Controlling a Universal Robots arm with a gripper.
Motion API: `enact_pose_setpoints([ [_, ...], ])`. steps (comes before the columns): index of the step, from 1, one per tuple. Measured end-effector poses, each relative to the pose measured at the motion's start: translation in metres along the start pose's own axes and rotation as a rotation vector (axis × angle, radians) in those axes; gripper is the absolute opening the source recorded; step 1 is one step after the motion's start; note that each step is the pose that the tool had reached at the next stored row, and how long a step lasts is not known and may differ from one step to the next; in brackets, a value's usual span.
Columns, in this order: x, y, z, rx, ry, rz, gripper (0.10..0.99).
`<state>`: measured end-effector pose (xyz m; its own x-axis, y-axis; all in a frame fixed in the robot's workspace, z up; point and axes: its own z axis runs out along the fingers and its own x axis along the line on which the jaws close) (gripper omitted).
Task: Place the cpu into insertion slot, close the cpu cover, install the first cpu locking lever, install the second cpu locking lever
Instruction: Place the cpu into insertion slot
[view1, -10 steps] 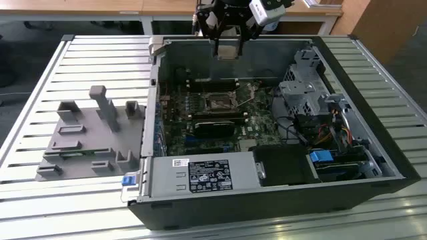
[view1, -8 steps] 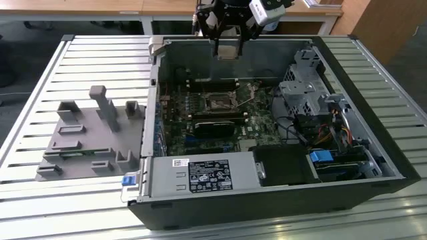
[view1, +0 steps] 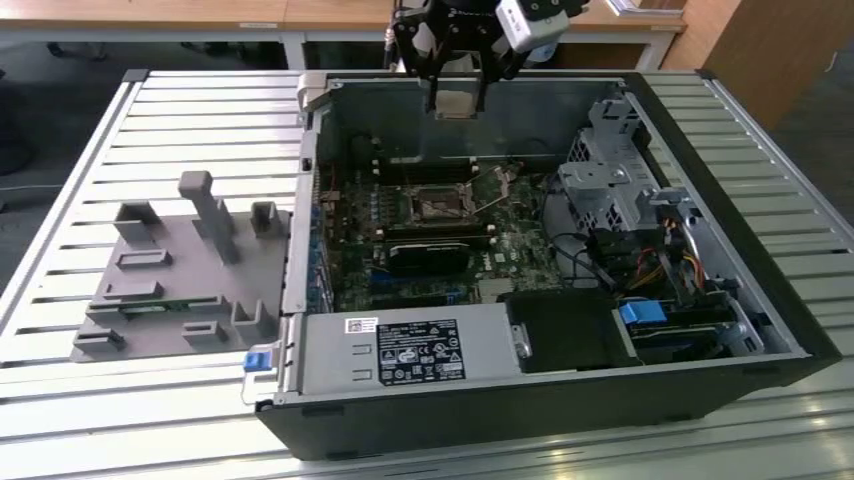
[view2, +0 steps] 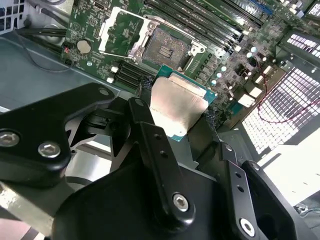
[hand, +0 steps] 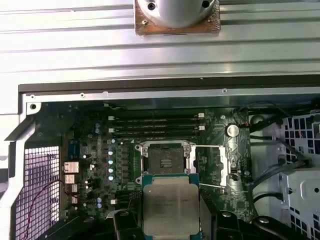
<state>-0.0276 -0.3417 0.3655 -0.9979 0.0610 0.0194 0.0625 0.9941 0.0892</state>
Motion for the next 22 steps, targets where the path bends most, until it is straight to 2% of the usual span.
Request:
enact_pose_setpoints([
  [7, 0.0, 0.0, 0.0001, -0.001, -0.0032, 0.036, 0.541],
  [22, 0.0, 0.0, 0.0002, -0.002, -0.0069, 0.077, 0.541],
])
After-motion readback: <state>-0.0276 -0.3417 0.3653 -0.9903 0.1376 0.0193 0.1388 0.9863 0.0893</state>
